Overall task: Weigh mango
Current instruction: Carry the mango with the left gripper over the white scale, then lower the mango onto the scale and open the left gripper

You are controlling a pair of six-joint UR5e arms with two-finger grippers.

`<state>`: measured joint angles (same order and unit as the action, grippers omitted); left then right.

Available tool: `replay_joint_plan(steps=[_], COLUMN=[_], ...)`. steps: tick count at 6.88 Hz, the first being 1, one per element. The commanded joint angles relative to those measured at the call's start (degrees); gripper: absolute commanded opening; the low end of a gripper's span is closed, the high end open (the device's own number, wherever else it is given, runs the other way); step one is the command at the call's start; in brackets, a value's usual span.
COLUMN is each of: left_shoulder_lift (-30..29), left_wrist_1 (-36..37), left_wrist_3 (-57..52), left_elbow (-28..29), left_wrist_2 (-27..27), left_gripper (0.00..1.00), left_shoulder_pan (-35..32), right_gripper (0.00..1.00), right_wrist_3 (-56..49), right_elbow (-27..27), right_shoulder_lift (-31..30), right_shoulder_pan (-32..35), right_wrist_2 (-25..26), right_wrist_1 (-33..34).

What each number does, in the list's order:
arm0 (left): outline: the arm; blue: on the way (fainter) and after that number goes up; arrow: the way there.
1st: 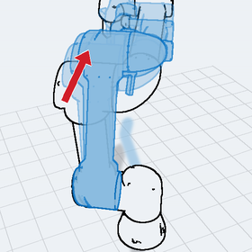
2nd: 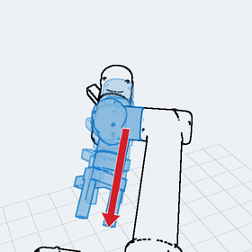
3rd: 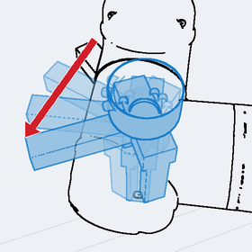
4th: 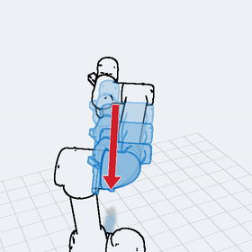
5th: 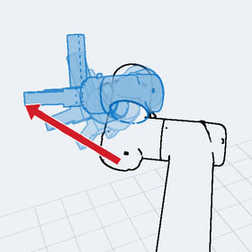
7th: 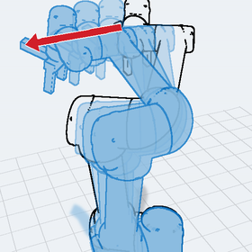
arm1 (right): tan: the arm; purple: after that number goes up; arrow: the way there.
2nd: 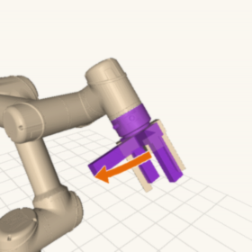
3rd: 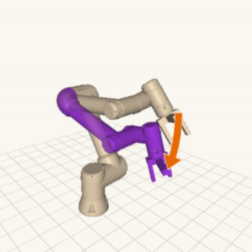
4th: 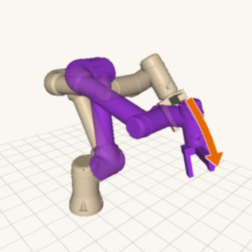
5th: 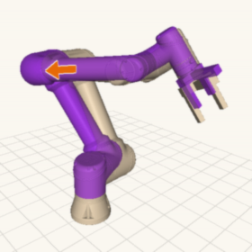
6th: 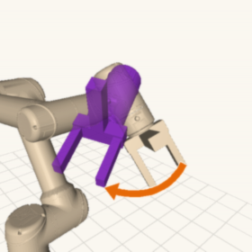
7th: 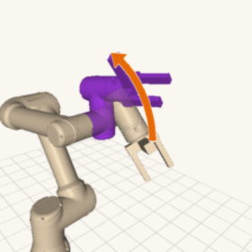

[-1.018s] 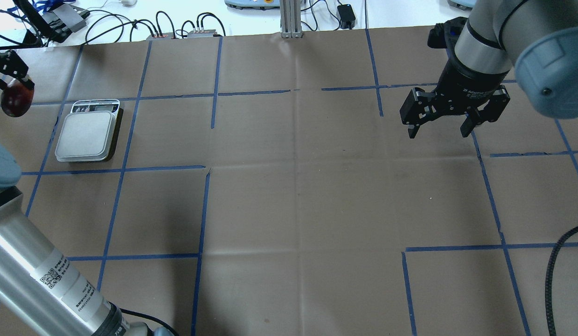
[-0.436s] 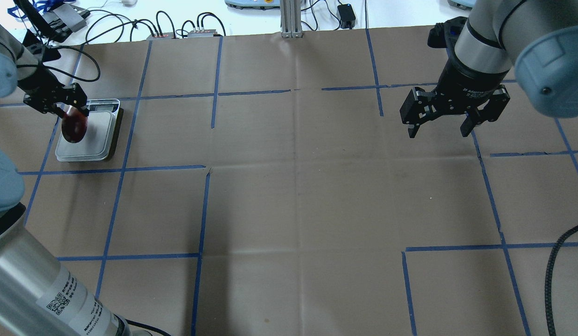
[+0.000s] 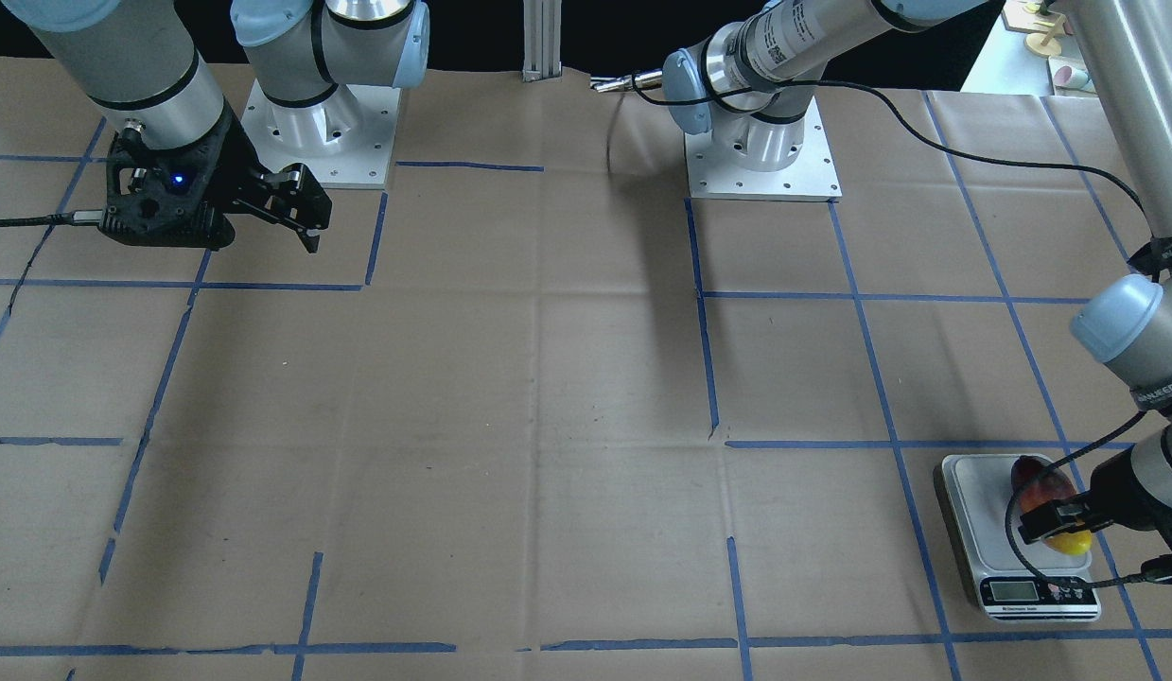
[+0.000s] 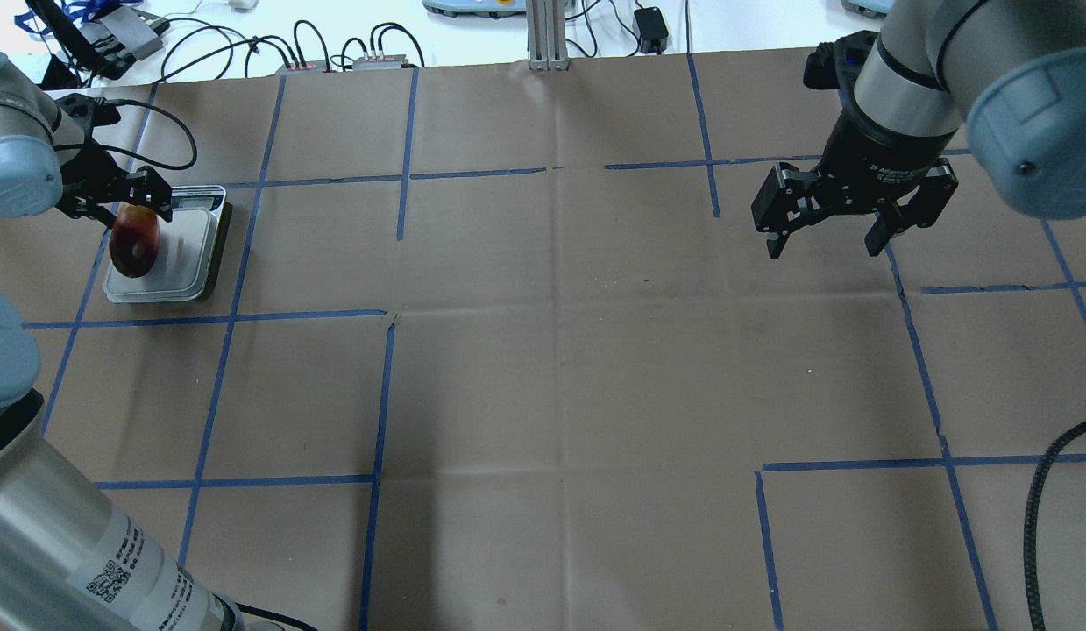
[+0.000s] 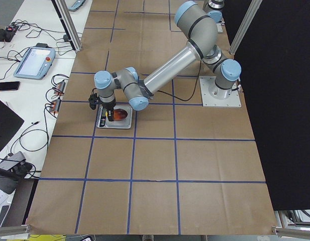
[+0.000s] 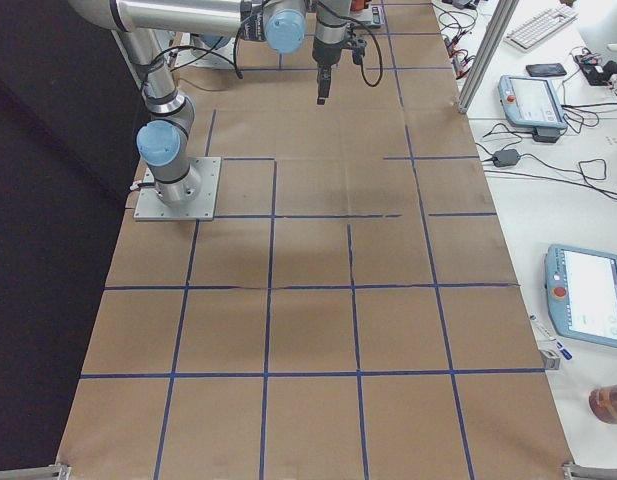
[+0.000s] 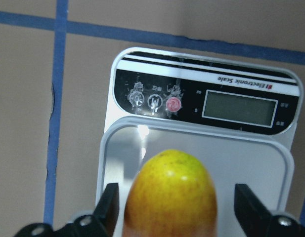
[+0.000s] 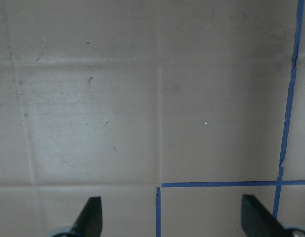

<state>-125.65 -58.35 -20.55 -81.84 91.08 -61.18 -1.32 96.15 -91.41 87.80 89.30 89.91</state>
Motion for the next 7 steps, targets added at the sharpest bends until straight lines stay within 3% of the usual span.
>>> replay_joint_plan(steps=[1,4,6,7], left_shoulder_lift=[2.24,7.16,9.71,13.81], left_wrist_1=[-0.1,-7.63,-10.02,-13.86], left_wrist_3=[0.42,3.04,7.78,10.24], left_elbow=[-0.95,-1.13,-1.3,-1.48], left_wrist_2=[-0.03,-0.12,-0.03,-0.12], left_gripper=[1.0,1.0,1.0,1.0], left_shoulder_pan=[-0.08,-0.43,-3.93,-6.12], right_gripper=[1.0,1.0,1.0,1.0], right_wrist_3=[0.0,0.0,0.0,0.0], right_elbow=[0.0,0.0,0.0,0.0], right_shoulder_lift=[0.0,0.0,0.0,0.0], right_shoulder_pan=[0.0,0.0,0.0,0.0], right_wrist_2=[0.0,0.0,0.0,0.0], right_wrist_1=[0.0,0.0,0.0,0.0])
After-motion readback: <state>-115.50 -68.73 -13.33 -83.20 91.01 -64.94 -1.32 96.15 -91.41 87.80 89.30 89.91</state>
